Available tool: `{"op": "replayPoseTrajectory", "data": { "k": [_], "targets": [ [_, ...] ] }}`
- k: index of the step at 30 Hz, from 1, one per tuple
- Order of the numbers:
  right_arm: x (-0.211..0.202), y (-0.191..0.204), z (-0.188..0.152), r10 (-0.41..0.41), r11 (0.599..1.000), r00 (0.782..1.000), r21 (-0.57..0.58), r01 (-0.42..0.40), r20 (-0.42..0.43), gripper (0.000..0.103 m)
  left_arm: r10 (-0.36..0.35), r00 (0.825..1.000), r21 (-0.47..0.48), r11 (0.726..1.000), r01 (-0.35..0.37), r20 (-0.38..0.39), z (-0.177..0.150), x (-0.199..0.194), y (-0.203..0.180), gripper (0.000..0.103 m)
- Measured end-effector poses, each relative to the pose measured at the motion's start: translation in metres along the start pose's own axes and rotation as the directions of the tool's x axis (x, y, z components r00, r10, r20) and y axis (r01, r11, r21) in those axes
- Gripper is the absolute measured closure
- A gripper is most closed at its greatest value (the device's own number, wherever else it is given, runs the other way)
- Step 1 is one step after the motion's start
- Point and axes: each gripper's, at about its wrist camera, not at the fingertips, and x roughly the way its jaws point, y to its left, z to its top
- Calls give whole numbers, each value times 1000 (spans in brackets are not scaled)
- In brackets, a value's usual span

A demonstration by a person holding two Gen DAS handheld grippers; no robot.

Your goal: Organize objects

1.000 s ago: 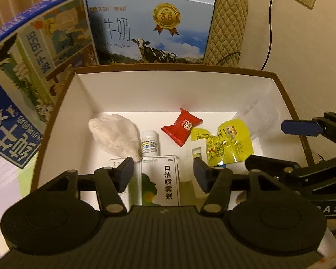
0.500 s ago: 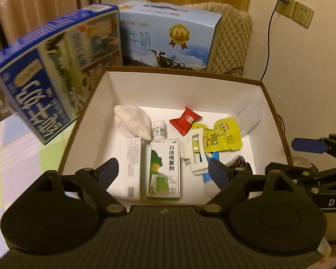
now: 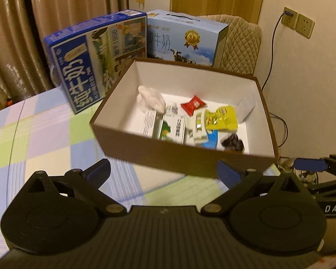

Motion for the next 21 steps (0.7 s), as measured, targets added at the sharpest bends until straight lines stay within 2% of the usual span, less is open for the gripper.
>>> {"op": "replayPoseTrajectory", "data": {
  "k": [4, 11, 21],
  "targets": [
    [-14, 9, -16, -9, 1000, 1000, 4, 9, -4, 23, 12, 1000, 0, 1000, -12, 0, -21, -21, 1, 3],
    [-42, 33, -47, -62, 998, 998, 32, 62, 9, 23, -33, 999, -39, 999, 33, -9, -58, -55, 20, 2],
    [-79, 95, -94, -85, 995, 996, 52, 85, 6, 23, -34, 999, -35, 999, 34, -12, -112, -114, 51, 2]
  ]
}}
